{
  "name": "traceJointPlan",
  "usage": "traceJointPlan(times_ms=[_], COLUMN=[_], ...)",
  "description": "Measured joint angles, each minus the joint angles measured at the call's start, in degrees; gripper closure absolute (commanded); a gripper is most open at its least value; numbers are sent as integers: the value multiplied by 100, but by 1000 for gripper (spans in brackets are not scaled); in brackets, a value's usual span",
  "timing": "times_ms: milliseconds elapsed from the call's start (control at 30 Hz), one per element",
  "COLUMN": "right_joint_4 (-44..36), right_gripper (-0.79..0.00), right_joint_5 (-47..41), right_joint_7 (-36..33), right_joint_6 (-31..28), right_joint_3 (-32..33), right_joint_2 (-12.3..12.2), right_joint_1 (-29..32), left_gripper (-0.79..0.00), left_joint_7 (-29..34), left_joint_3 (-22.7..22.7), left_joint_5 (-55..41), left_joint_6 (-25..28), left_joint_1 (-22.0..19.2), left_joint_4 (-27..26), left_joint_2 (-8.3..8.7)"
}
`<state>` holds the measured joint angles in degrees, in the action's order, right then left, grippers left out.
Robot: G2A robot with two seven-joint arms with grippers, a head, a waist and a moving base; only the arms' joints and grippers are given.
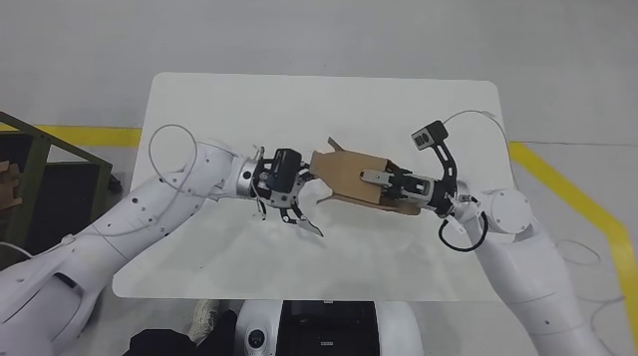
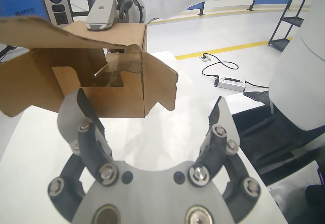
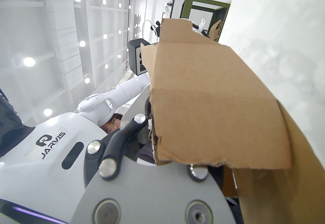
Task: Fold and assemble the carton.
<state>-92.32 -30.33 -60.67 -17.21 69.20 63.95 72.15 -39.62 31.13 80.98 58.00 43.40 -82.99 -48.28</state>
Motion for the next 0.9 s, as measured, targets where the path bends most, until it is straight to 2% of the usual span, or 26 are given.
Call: traceJointPlan(times_ms=[167, 233, 433, 567, 900], right_joint_4=[11, 16, 22, 23, -7], right_gripper=[0, 0, 0, 0, 0], right_joint_5=[25, 28, 33, 43, 66], right_joint_7=[-6, -7, -19, -26, -56], right_joint_6=[27, 31, 46, 55, 86], right_joint_3=[-31, -43, -67, -73, -94], right_joint_2=[0, 1, 1, -2, -10], right_joint_1=[-22, -32, -52, -57, -53], left_gripper=[-779, -736, -542, -502, -560], left_joint_7=[-169, -250, -375, -427, -580], left_joint_3=[-97, -141, -279, -359, -481], left_joint_5=[-71, -100, -150, -201, -342], left_joint_6=[0, 0, 0, 0, 0], left_joint_1=[-66, -94, -203, -271, -403], left_joint_4=[22, 36, 97, 128, 259], left_joint_2=[40, 58, 104, 124, 150])
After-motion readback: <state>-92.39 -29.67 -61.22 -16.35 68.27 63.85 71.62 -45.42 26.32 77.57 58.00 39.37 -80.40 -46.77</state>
